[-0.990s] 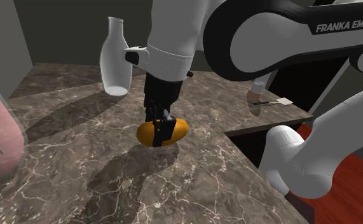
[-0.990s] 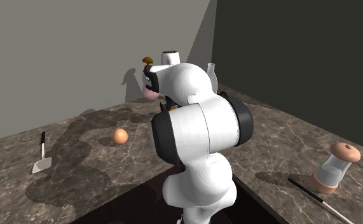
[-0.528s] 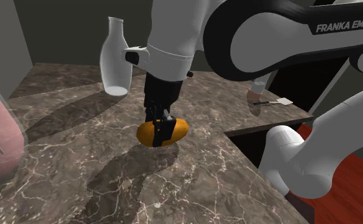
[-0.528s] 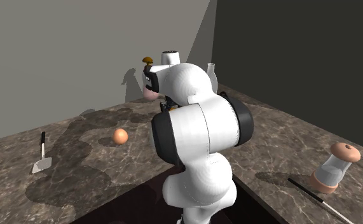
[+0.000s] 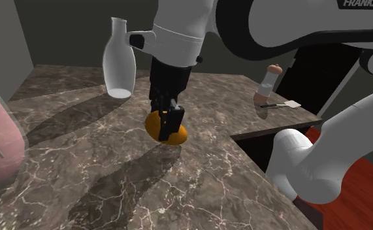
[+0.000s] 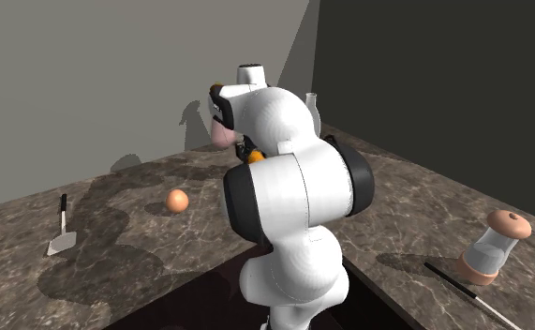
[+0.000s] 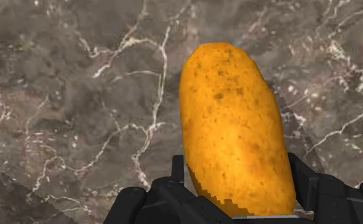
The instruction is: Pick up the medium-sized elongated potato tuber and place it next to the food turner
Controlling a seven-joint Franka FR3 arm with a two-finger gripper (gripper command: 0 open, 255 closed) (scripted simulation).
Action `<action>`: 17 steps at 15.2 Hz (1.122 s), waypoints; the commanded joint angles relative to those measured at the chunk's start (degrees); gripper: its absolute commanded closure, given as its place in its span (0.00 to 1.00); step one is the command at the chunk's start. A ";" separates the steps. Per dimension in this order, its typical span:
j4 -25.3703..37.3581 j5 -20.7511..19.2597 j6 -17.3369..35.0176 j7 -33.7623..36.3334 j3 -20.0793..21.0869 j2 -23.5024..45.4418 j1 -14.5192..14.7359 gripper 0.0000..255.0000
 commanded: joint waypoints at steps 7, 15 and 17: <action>6.81 -0.33 -6.13 -0.03 -0.31 0.70 -0.23 1.00; 14.23 -0.68 -12.21 0.07 -0.47 2.06 -0.46 1.00; 16.22 -0.78 -13.75 0.11 -0.49 2.53 -0.52 1.00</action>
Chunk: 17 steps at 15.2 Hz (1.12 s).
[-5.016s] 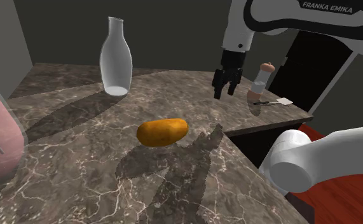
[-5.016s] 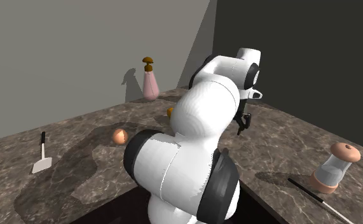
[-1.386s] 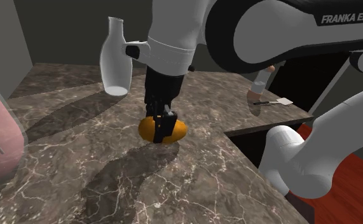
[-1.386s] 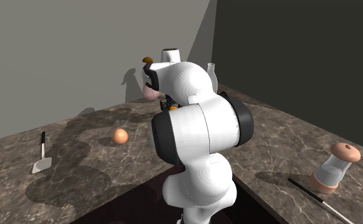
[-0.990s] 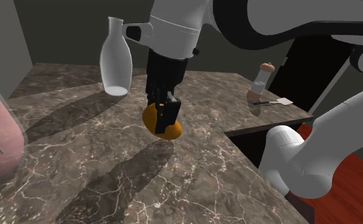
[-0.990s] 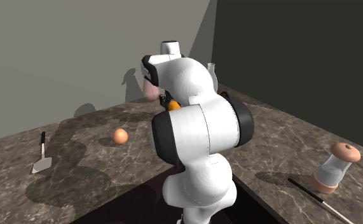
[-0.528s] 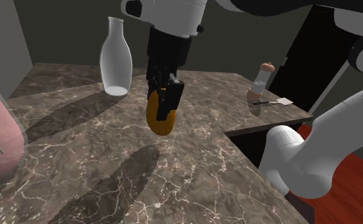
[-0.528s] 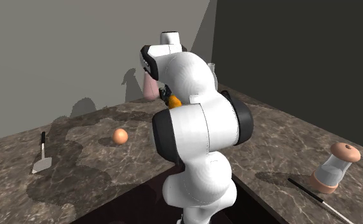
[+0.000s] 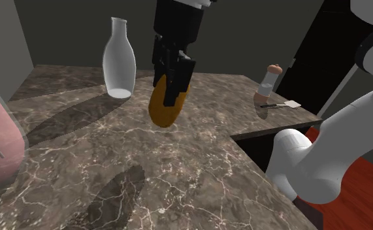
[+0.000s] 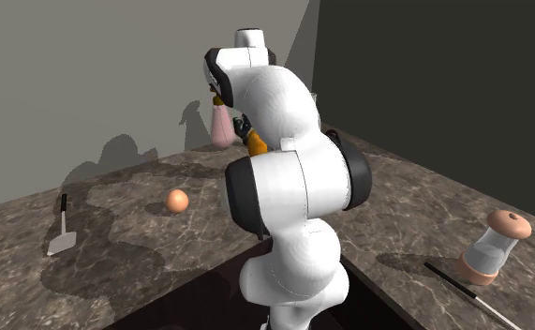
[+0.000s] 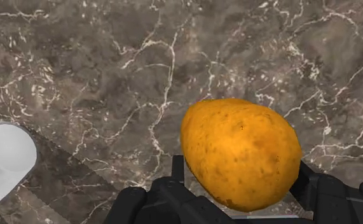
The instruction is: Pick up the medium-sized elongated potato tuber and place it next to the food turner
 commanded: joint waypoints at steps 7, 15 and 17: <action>-1.56 -0.58 -3.27 -5.13 -4.06 -4.73 -1.18 1.00; -8.51 -3.76 -5.30 -15.31 -12.43 -13.64 -3.56 1.00; -9.60 -4.94 -5.86 -17.87 -14.61 -15.34 -4.21 1.00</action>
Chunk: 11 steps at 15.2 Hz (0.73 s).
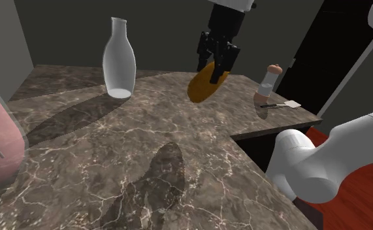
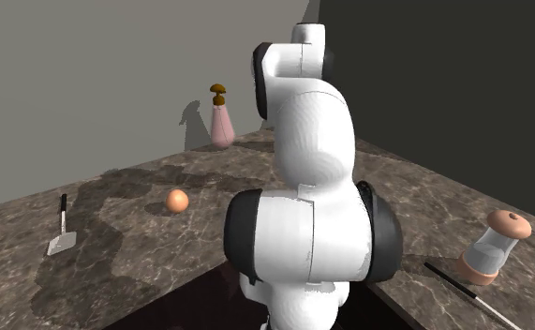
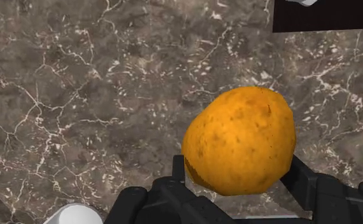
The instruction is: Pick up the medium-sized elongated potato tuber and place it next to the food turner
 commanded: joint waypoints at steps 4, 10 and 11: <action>-1.59 -3.28 -1.68 -6.63 -5.59 -3.50 -1.75 1.00; -1.87 -7.74 -3.00 -14.66 -12.55 -5.83 -3.82 1.00; -1.71 -8.52 -3.18 -16.02 -13.76 -6.01 -4.12 1.00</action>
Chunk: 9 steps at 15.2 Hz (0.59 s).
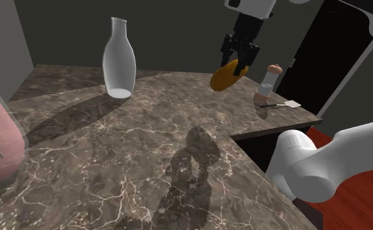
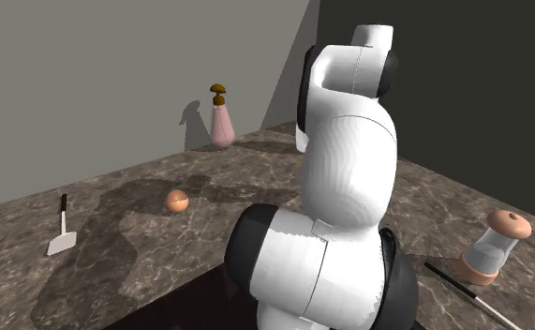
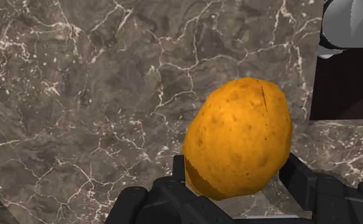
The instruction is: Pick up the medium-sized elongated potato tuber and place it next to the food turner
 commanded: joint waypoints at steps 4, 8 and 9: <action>1.83 -3.68 -0.63 -6.77 -6.01 0.22 -1.26 1.00; 4.06 -6.48 -0.87 -12.41 -11.14 1.09 -2.00 1.00; 4.76 -7.13 -0.89 -13.83 -12.47 1.46 -2.11 1.00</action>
